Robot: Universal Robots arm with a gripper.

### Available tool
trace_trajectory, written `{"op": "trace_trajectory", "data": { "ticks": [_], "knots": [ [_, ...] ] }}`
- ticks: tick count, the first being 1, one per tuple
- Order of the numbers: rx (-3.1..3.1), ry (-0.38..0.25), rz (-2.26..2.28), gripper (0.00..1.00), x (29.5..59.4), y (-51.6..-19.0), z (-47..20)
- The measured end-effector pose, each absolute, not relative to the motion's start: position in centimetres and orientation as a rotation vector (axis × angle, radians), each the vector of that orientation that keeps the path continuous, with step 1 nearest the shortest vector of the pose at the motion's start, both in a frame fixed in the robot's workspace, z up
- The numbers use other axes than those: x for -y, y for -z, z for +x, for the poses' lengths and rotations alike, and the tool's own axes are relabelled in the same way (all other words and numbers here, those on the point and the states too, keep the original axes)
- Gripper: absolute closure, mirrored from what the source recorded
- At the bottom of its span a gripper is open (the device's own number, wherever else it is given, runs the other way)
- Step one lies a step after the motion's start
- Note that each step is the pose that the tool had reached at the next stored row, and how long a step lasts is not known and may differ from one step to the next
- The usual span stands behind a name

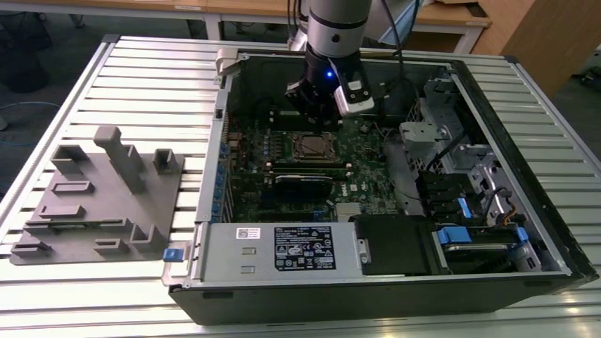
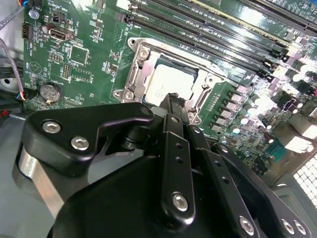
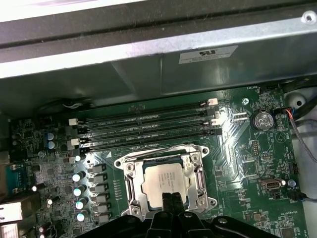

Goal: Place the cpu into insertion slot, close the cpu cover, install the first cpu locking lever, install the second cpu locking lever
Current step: 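Install the second cpu locking lever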

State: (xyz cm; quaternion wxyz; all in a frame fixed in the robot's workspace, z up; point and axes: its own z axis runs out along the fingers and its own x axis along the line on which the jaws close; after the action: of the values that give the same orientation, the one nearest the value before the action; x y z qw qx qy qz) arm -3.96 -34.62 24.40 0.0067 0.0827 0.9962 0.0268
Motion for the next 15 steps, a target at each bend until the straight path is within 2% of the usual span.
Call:
{"op": "trace_trajectory", "data": {
  "ticks": [15],
  "knots": [
    [-3.116, -0.084, 0.26, 0.89, 34.62, -25.03, -3.95]
  ]
}}
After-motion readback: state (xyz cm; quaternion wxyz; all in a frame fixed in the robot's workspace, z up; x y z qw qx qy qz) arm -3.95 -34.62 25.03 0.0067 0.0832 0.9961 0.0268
